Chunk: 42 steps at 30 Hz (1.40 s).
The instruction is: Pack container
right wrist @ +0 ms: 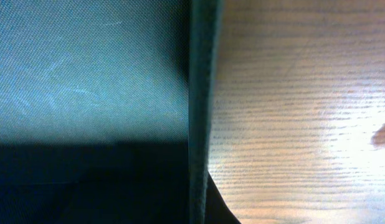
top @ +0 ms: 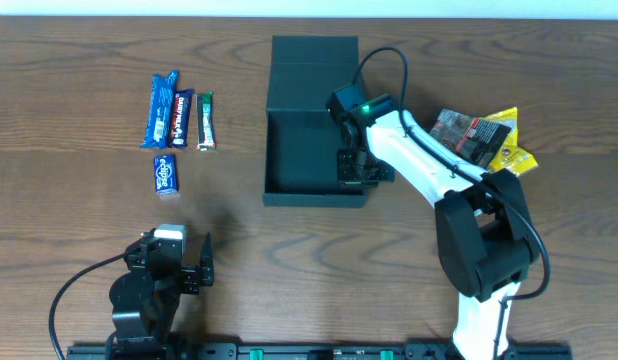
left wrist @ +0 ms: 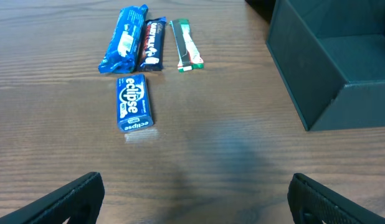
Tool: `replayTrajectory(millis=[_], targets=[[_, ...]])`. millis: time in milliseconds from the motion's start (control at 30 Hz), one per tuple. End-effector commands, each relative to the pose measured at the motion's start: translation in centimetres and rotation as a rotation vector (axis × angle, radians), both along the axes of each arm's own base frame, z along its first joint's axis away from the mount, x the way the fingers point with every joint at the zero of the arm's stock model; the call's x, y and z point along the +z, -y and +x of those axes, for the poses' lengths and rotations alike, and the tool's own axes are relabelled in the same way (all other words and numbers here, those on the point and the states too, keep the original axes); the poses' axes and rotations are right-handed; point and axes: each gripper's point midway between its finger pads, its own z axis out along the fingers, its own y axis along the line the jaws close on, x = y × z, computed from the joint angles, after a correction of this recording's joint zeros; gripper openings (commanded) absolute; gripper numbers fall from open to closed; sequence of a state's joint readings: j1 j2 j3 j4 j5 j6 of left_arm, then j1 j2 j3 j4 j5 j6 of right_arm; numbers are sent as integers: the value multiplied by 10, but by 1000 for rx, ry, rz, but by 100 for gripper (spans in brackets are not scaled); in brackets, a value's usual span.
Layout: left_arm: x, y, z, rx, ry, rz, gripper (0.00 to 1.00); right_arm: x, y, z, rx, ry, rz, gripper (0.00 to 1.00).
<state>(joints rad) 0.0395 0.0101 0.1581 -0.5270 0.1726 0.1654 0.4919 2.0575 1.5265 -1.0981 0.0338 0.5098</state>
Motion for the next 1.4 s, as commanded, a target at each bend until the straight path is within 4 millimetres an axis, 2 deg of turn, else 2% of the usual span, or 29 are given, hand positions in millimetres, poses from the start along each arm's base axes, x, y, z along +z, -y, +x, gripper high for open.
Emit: replayTrajectory(millis=[0,233,433,667,1000,1033,1100,1133,1167,1233,1300,1367], targets=[[-5,-2,0,3,-6,14,95,-17,-3,-29,12,-103,-10,1],[-5,-2,0,3,-6,14,95,-8,-1,-33,7,-104,-12,1],[-5,-2,0,3,-5,14,95,-6,3,-45,-8,-125,-27,2],[-5,-2,0,3,-5,14,95,8,7,-50,-13,-35,25,2],[-5,-2,0,3,-6,14,95,-3,6,-57,16,-24,32,1],[-5,-2,0,3,-5,14,95,-3,5,-56,16,-21,34,7],[-5,-2,0,3,-5,14,95,-3,4,-54,17,-12,39,53],[-5,-2,0,3,-5,14,95,-2,3,-52,15,-7,42,64],[-5,-2,0,3,-6,14,95,-1,3,-51,14,-2,45,69],[-5,-2,0,3,-6,14,95,5,2,-47,12,7,51,69],[-5,-2,0,3,-5,14,95,23,0,-41,8,29,63,70],[-5,-2,0,3,-5,14,95,44,-2,-33,19,64,83,77]])
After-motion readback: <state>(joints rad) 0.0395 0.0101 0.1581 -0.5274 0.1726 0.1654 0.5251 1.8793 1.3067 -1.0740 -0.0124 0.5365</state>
